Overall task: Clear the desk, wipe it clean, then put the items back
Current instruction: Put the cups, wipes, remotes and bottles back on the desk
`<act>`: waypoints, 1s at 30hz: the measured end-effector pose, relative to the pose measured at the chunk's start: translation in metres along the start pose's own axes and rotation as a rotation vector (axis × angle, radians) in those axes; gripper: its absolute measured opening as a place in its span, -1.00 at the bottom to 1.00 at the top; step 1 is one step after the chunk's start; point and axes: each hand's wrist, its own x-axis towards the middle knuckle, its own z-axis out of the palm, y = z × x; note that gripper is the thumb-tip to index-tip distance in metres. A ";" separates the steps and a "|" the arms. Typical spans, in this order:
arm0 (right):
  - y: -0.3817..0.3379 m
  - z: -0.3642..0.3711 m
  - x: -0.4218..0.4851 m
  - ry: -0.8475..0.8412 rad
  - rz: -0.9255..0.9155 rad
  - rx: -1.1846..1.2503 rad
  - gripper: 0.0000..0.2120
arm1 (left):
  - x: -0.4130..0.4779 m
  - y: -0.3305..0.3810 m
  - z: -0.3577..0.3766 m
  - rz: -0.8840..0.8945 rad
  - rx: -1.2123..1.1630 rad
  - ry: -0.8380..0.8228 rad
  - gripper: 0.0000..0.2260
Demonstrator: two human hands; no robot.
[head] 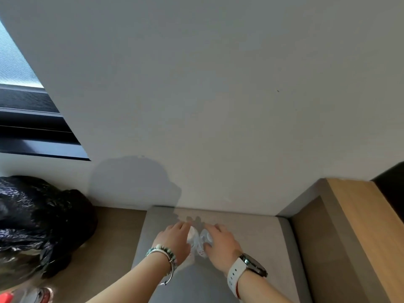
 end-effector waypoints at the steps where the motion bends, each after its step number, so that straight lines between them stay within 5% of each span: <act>1: 0.001 0.001 0.003 -0.009 -0.001 0.002 -0.55 | 0.002 0.000 0.001 0.002 -0.002 -0.005 -0.51; 30: 0.054 0.022 -0.049 0.068 0.151 0.229 -0.75 | -0.036 -0.006 0.028 -0.212 -0.163 0.116 -0.69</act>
